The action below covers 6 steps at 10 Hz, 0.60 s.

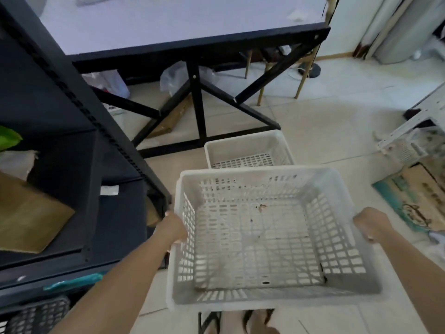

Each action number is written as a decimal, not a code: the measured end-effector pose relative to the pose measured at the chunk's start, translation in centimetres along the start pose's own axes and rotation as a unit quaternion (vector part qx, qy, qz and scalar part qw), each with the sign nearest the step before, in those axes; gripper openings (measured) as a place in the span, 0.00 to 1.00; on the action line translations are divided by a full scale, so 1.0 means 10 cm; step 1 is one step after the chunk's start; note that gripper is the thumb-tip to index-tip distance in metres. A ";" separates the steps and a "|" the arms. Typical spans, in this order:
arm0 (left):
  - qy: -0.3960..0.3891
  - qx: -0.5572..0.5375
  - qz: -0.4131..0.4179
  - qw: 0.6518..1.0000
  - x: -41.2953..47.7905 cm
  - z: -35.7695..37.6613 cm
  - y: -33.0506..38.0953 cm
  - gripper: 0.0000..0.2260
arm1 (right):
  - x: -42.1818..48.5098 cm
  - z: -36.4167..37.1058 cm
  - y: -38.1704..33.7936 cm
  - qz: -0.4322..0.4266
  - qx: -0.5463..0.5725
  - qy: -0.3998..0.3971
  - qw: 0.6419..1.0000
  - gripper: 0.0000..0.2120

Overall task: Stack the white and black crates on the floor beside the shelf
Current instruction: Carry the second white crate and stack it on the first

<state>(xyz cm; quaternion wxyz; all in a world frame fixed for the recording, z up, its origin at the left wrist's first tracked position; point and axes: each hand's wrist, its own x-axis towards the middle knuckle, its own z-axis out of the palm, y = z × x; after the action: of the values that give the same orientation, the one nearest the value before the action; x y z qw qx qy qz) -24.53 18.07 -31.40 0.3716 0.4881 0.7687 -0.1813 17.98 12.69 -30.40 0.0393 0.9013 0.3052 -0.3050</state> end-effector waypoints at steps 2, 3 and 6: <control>0.063 -0.012 -0.022 0.998 0.44 -0.35 0.72 0.12 | 1.11 -0.44 -0.64 -0.056 -0.050 0.009 0.997 0.07; -0.024 0.112 -0.029 0.993 0.73 -0.51 1.13 0.12 | 1.46 -0.64 -0.96 -0.090 -0.070 -0.001 0.993 0.07; 0.033 -0.049 -0.015 0.998 1.55 -0.77 1.70 0.20 | 2.54 -0.85 -1.84 -0.101 -0.094 -0.003 0.990 0.13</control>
<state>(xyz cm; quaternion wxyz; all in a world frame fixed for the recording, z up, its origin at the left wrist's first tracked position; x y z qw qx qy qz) -16.40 40.30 -36.45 0.3664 0.4635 0.7958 -0.1329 27.80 43.15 -35.98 0.0937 0.8572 0.4217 -0.2805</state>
